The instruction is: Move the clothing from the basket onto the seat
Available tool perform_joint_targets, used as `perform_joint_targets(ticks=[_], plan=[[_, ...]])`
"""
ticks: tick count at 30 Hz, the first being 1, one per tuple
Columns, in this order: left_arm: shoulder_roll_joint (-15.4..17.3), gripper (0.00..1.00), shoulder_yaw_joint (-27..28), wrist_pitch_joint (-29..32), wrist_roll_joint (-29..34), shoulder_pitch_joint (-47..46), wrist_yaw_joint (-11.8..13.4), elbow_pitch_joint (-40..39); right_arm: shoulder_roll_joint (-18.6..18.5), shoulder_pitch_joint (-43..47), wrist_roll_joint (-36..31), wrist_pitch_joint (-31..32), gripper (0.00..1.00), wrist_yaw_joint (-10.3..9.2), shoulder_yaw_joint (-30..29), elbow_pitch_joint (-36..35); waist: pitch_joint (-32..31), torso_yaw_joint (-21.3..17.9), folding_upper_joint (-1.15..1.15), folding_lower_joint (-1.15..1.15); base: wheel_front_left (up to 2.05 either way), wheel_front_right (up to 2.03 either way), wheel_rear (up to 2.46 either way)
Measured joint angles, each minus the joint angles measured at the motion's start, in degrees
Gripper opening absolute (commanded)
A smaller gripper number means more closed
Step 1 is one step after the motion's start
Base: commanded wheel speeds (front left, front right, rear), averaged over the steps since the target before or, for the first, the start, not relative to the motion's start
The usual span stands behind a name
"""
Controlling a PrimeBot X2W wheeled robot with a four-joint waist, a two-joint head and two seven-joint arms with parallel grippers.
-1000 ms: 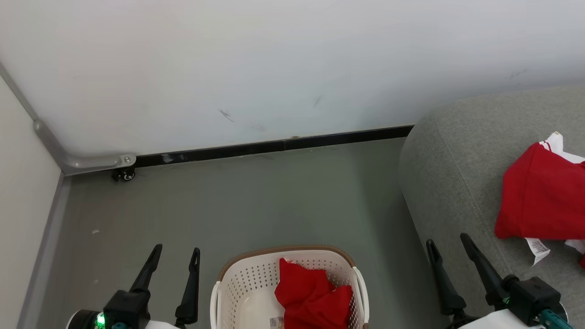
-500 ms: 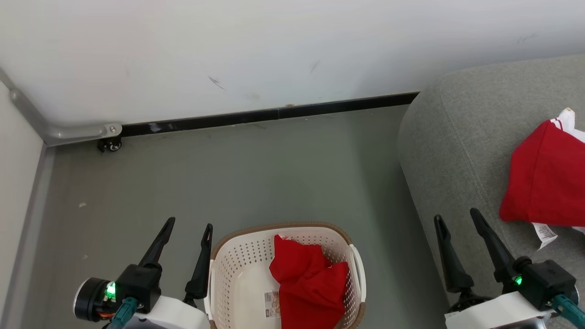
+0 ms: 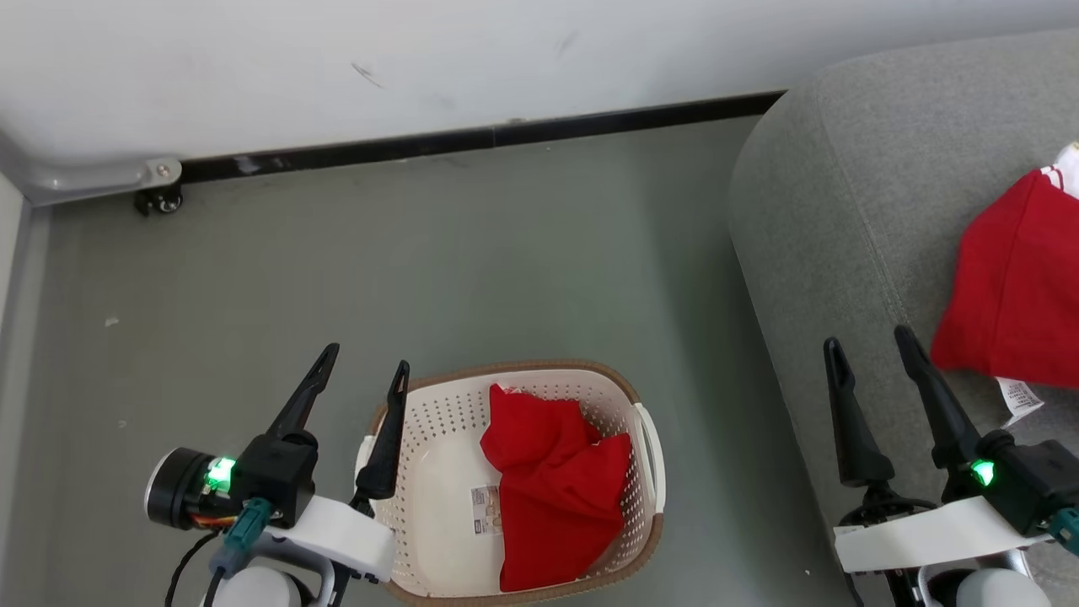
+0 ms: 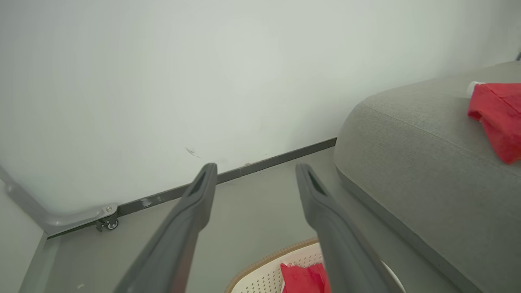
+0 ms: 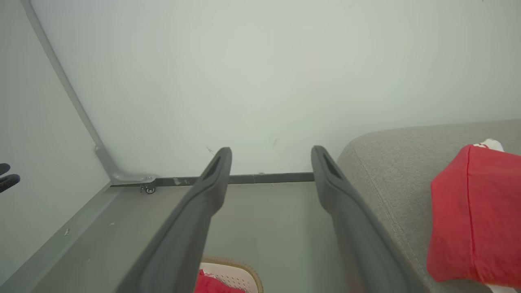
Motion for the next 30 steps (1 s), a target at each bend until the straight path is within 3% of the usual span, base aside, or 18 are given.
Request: perform_joint_targets(ticks=[30], plan=[[0.45,1.0,-6.21,2.04,5.45,-8.66,-4.3,11.87,-0.01,-7.33,-1.79,-3.28,1.0,0.0,-0.4,-0.58,11.74,-4.7,0.0,0.0,0.0,0.0,0.0]])
